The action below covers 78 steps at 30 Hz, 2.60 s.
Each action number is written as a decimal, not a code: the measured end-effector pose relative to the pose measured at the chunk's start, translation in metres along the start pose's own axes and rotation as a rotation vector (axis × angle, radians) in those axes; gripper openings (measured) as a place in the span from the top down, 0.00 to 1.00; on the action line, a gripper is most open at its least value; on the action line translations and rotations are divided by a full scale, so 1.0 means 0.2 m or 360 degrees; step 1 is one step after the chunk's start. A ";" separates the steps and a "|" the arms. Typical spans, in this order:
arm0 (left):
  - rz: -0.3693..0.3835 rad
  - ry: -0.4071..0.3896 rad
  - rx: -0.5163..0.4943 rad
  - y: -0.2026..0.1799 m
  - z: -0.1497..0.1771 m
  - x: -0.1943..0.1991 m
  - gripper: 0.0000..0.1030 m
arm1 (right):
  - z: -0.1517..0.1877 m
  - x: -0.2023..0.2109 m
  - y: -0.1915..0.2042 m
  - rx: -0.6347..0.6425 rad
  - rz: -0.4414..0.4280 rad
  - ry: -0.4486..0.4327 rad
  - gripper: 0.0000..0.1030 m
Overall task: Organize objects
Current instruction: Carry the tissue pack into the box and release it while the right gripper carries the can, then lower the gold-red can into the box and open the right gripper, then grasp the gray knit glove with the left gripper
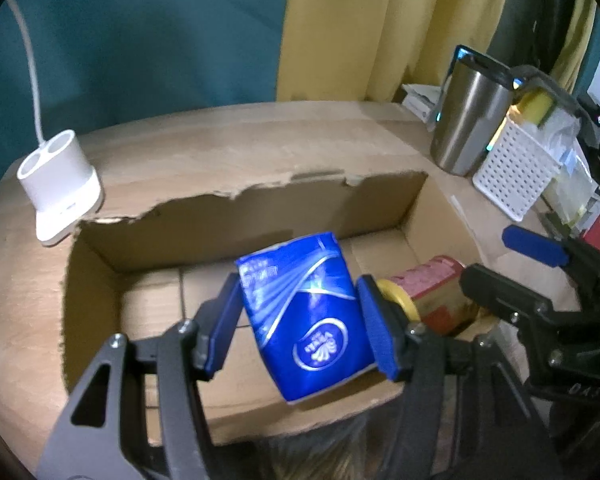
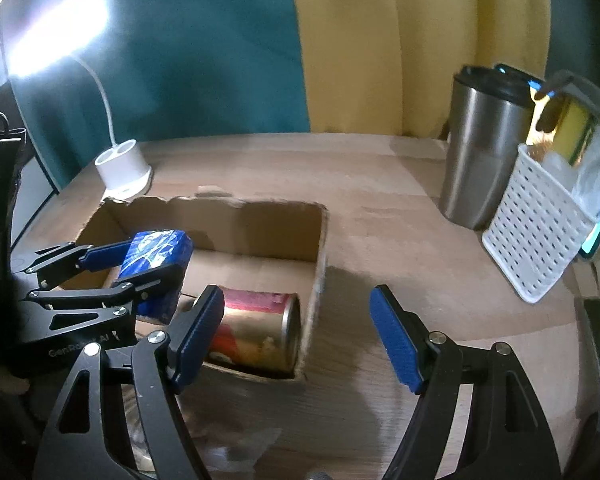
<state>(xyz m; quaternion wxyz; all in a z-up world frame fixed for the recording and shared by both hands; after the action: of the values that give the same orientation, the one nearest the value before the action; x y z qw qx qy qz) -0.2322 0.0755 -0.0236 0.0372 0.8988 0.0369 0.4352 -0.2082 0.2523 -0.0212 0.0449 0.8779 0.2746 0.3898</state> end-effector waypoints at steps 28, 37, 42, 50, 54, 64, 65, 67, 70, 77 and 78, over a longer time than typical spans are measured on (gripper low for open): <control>0.0097 -0.0051 0.0057 0.03 0.02 0.17 0.30 | 0.05 0.10 0.00 -0.0057 0.0051 -0.0040 0.24; 0.0087 -0.0117 0.0092 0.10 0.08 0.30 0.29 | 0.08 0.15 0.10 -0.0017 0.0051 -0.0044 0.24; 0.0091 -0.0145 0.0112 0.13 0.12 0.36 0.29 | 0.10 0.18 0.15 0.0000 0.0048 -0.0044 0.24; 0.0081 -0.0148 0.0162 0.19 0.20 0.42 0.17 | 0.13 0.19 0.22 0.0025 0.0040 -0.0038 0.24; 0.0068 -0.0149 0.0177 0.23 0.24 0.45 0.17 | 0.16 0.19 0.25 0.0034 0.0037 -0.0037 0.24; 0.0019 -0.0157 0.0195 0.30 0.33 0.51 0.17 | 0.21 0.19 0.34 0.0057 0.0020 -0.0027 0.24; 0.0014 -0.0158 0.0196 0.31 0.34 0.51 0.17 | 0.22 0.19 0.35 0.0057 0.0019 -0.0025 0.24; -0.0005 -0.0155 0.0207 0.34 0.36 0.52 0.17 | 0.23 0.18 0.36 0.0053 0.0016 -0.0020 0.24; -0.0033 -0.0138 0.0224 0.38 0.39 0.51 0.17 | 0.25 0.19 0.37 0.0054 0.0004 -0.0018 0.16; -0.0076 -0.0100 0.0234 0.42 0.47 0.49 0.17 | 0.28 0.18 0.39 0.0060 0.0009 -0.0004 0.16; -0.0083 -0.0092 0.0232 0.42 0.48 0.48 0.17 | 0.29 0.18 0.40 0.0062 0.0010 0.0003 0.16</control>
<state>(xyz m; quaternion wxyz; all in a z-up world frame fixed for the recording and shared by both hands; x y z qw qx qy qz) -0.0951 -0.0019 0.0009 -0.0160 0.9101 0.0907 0.4040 -0.1129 0.2116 -0.0141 0.0265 0.8791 0.2795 0.3853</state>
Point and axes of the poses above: each gripper's, at about its wrist camera, not at the fingertips, and x roughly against the way its jaws point, y to its left, z to its underside, the point moved 1 cm from there along -x, roughly the way its jaws point, and after that the axes turned 15 degrees about -z, right-handed, at the moved point
